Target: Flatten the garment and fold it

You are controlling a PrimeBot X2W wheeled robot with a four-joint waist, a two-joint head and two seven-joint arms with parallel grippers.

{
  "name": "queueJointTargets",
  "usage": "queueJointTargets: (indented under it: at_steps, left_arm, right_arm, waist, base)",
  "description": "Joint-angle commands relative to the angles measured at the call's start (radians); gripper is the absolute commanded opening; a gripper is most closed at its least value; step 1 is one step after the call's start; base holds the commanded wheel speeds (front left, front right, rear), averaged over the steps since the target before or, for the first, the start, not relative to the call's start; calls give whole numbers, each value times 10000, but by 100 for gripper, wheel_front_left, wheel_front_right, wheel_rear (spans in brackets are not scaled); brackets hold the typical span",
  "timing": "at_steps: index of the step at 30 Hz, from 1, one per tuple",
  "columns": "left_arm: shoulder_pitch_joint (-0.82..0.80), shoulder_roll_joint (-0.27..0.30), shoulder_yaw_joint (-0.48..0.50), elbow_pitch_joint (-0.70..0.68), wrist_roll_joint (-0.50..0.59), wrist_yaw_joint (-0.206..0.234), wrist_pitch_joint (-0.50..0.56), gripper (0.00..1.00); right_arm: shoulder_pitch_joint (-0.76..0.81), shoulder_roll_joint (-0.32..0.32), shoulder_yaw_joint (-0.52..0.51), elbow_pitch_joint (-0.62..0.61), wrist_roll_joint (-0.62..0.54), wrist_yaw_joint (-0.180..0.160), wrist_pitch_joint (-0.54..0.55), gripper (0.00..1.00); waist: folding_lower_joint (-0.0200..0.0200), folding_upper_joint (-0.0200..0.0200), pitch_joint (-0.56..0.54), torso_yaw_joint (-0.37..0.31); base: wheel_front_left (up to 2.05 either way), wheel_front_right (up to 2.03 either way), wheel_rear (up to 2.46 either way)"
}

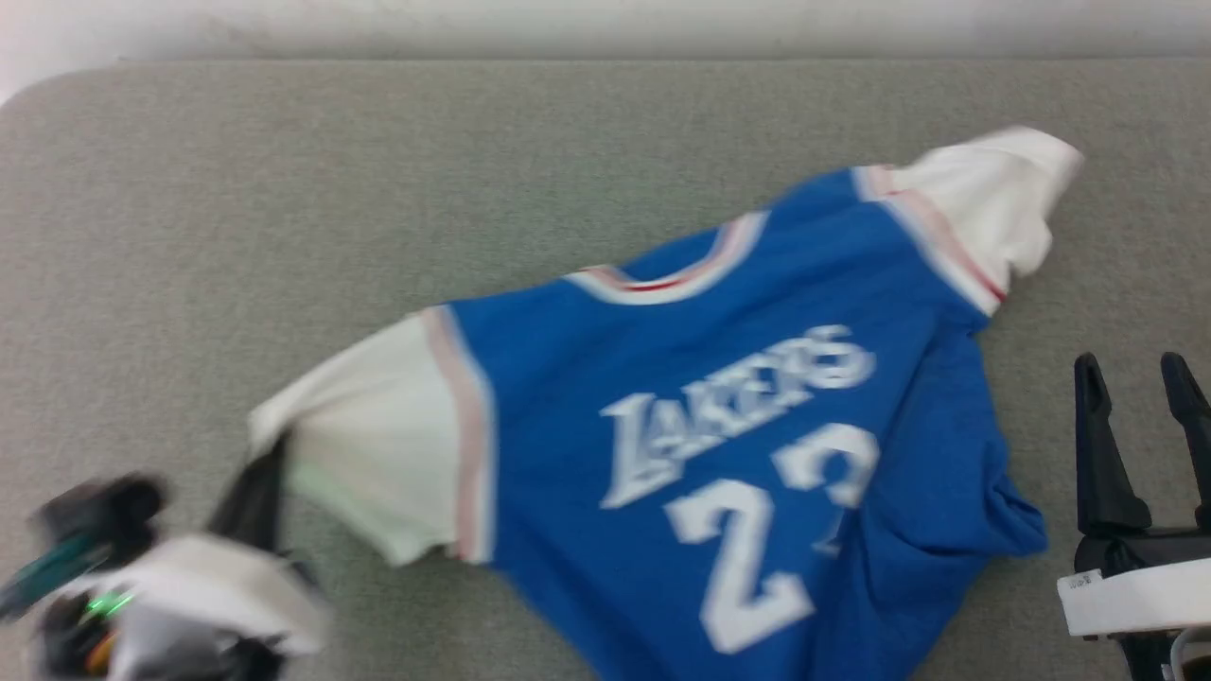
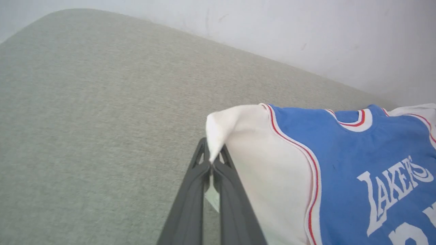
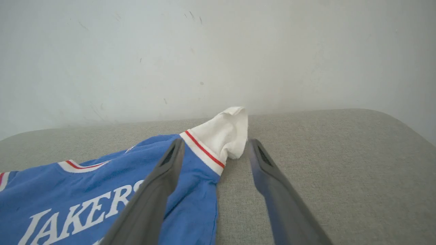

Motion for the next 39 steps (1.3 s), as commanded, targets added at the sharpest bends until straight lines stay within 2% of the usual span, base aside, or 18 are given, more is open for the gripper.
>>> queueJointTargets:
  at_steps: [1, 4, 9, 11, 15, 22, 27, 32, 39]
  left_arm:
    - [405, 84, 471, -171, -145, 228, -179, 0]
    - [1187, 201, 1059, -459, -145, 517, -358, 0]
    - [1391, 125, 1139, -739, -376, 448, -448, 0]
    - [1247, 84, 1017, -799, -379, 394, -484, 0]
    - [904, 12, 744, -879, -363, 270, -550, 0]
    - [319, -88, 339, -1215, -154, 124, -809, 0]
    - [-152, -247, 0, -1409, -52, -14, -1055, 0]
    - [-513, -401, -309, -1406, -24, -165, -1251, 0]
    - [-716, -559, -544, -1166, -63, -269, -1431, 0]
  right_arm:
    - [41, 20, -24, -54, -36, -7, 48, 100]
    - [86, 20, 36, -94, -123, -7, 226, 100]
    - [-344, 20, 393, -290, -509, -7, 826, 100]
    - [-995, 6, 693, -485, -773, -7, 1304, 100]
    - [-2914, -527, 1085, -392, -994, -7, 2807, 100]
    - [-6677, -1653, 1585, 1716, -339, -7, 6025, 100]
    - [-8565, -1943, 1172, 3709, -645, -7, 7914, 100]
    - [-9419, -2148, 812, 4909, -1426, -7, 8624, 100]
    - [-9573, -2391, 915, 5626, -1846, -7, 8769, 100]
  waist:
    - [0, 0, -129, 208]
    - [0, 0, -187, 414]
    - [0, 0, -202, 678]
    - [0, 0, -156, 706]
    - [0, 0, 55, 728]
    - [0, 0, 946, 1082]
    - [0, 0, 1709, 1580]
    - [0, 0, 2310, 2082]
    - [0, 0, 2825, 2441]
  base:
    - [0, 0, 0]
    - [0, 0, 0]
    - [0, 0, 0]
    - [0, 0, 0]
    - [0, 0, 0]
    - [0, 0, 0]
    - [0, 0, 0]
    - [0, 0, 0]
    - [0, 0, 0]
